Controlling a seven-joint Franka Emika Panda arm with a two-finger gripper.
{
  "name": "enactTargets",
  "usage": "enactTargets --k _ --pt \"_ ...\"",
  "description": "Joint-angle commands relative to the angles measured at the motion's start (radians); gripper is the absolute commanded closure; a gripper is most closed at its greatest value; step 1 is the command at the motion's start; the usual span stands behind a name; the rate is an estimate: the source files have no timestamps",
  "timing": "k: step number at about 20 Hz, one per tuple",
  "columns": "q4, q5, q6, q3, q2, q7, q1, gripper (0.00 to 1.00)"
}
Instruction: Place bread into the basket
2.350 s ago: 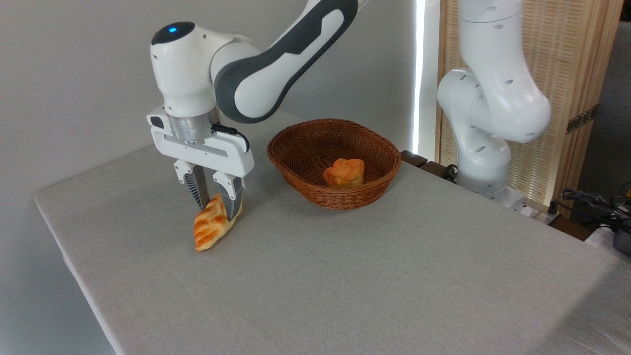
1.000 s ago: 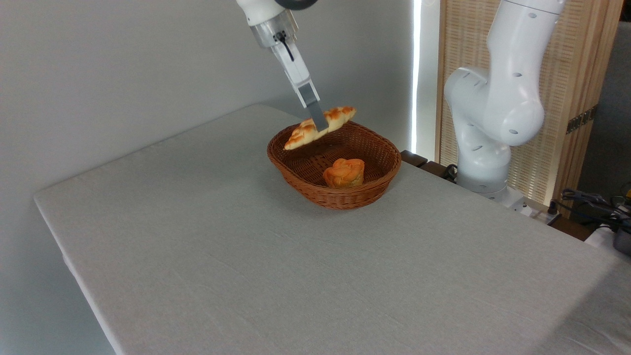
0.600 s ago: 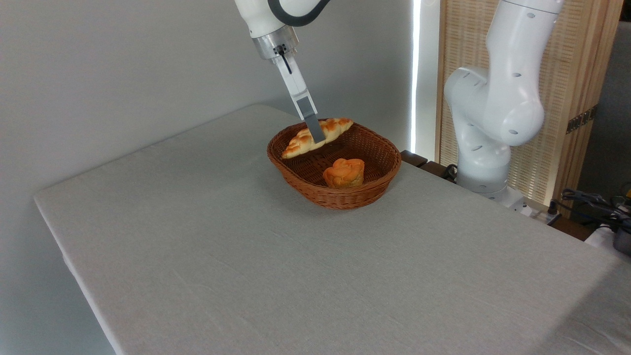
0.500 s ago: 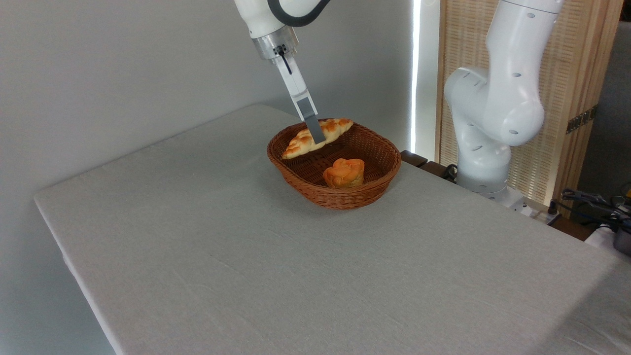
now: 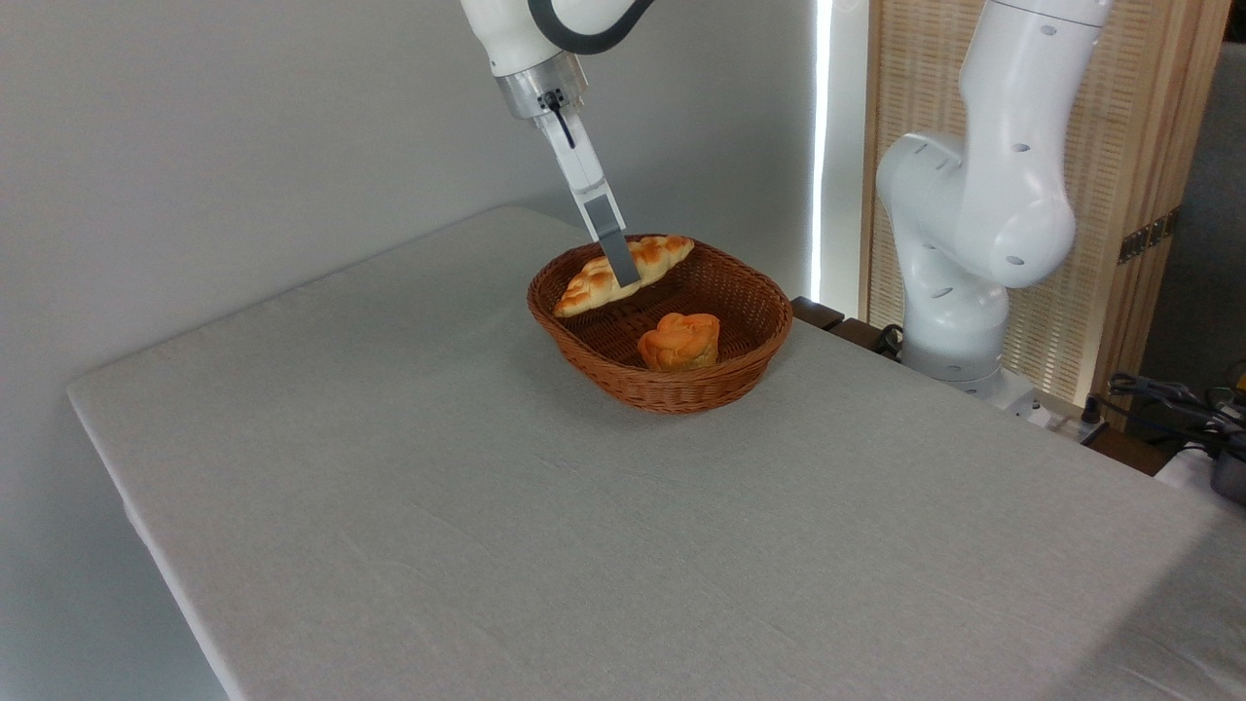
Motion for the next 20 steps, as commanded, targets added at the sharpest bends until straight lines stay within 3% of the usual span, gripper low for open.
enactTargets --k 1,5,8,10,13,15,20 --pt "0.004 -0.014 0.012 0.009 -0.003 0.014 0.003 0.00" --pt "0.028 -0.013 0.009 0.017 -0.003 0.007 0.005 0.00" --pt "0.128 -0.013 -0.004 0.019 0.000 -0.017 0.098 0.00" --pt "0.238 -0.011 -0.020 0.019 0.041 -0.023 0.174 0.00" --pt "0.440 0.035 -0.086 0.040 0.147 -0.025 0.264 0.00" --pt "0.531 0.064 -0.109 0.101 0.191 -0.019 0.270 0.00" --pt "0.606 0.066 -0.114 0.242 0.239 0.076 0.270 0.00"
